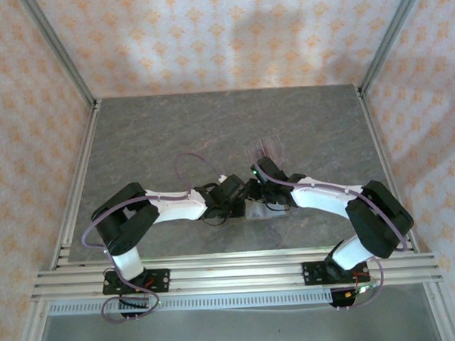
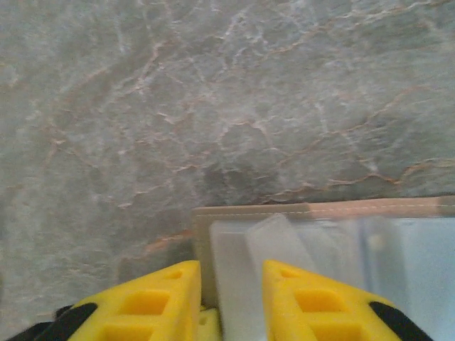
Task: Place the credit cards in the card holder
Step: Flip over the card slot in the card holder.
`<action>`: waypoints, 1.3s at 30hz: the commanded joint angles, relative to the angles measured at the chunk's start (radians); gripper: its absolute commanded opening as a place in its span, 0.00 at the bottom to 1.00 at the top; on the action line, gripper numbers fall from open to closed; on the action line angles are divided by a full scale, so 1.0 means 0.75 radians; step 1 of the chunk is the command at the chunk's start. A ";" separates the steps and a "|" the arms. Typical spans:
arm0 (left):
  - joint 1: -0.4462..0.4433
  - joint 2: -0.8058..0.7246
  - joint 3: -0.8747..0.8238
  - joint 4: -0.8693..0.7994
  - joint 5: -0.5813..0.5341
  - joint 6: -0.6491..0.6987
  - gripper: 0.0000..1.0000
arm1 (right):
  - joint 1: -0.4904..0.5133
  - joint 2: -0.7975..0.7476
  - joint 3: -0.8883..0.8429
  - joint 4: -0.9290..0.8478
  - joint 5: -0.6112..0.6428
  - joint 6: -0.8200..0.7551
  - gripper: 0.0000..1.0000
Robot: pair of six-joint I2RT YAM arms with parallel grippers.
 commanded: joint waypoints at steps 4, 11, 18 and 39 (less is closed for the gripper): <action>-0.030 0.178 -0.112 0.087 0.042 -0.043 0.12 | 0.007 -0.005 -0.027 0.180 -0.136 0.083 0.38; -0.030 0.049 -0.146 0.036 -0.015 -0.042 0.15 | 0.006 -0.151 -0.006 0.096 -0.114 0.013 0.50; -0.031 0.065 -0.154 0.056 -0.002 -0.047 0.16 | -0.018 -0.335 0.024 -0.176 0.095 -0.066 0.53; -0.022 -0.223 -0.210 -0.169 -0.127 -0.019 0.21 | 0.063 0.084 -0.067 0.025 0.111 -0.005 0.08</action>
